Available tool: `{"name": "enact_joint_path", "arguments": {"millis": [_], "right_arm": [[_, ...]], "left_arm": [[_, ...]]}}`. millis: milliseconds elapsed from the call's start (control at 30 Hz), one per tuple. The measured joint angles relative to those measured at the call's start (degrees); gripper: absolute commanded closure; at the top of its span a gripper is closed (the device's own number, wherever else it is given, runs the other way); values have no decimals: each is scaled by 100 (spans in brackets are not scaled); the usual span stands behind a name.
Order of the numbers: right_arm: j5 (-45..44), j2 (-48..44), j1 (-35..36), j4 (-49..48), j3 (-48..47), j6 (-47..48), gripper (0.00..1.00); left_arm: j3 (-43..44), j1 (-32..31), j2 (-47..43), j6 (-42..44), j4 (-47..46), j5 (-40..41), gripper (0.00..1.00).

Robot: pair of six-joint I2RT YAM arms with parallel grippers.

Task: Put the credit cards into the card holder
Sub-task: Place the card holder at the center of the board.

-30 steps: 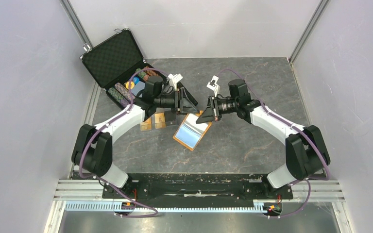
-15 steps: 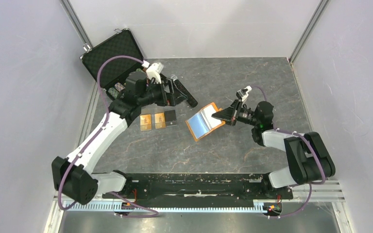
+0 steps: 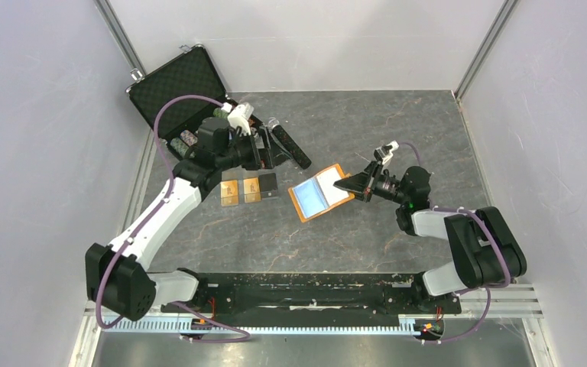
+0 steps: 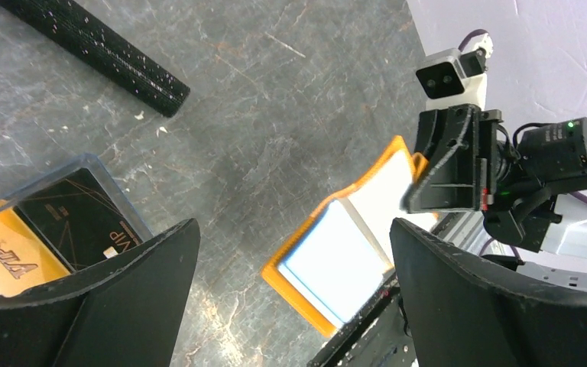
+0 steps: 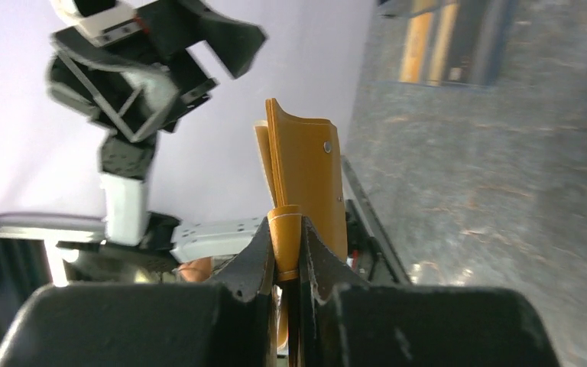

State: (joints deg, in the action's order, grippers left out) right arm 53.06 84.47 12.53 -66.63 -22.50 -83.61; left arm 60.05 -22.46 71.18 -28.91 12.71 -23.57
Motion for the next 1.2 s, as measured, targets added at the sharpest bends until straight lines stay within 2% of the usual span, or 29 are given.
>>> {"name": "enact_joint_path", "arguments": {"millis": [167, 400, 533, 733, 900, 1133, 1200], "right_arm": [[-472, -66, -2, 1526, 63, 1058, 100], [-1078, 33, -94, 2817, 236, 1934, 100], [-1290, 105, -258, 3189, 476, 2256, 88], [-1655, 61, -358, 4059, 595, 2800, 61], [-1784, -407, -372, 4610, 601, 3073, 41], [-1838, -785, -369, 5556, 304, 3622, 25], [-1902, -765, -365, 6017, 28, 3919, 25]], "left_arm": [[98, -2, 332, -39, 153, -264, 0], [98, -2, 352, -39, 201, -367, 0], [98, -7, 348, -39, 201, -361, 0], [59, -7, 267, -39, 247, -160, 0], [-85, -7, 92, -79, 280, 260, 0], [-151, 0, -63, -66, 398, 490, 0], [-146, 0, 7, -59, 485, 479, 0]]}}
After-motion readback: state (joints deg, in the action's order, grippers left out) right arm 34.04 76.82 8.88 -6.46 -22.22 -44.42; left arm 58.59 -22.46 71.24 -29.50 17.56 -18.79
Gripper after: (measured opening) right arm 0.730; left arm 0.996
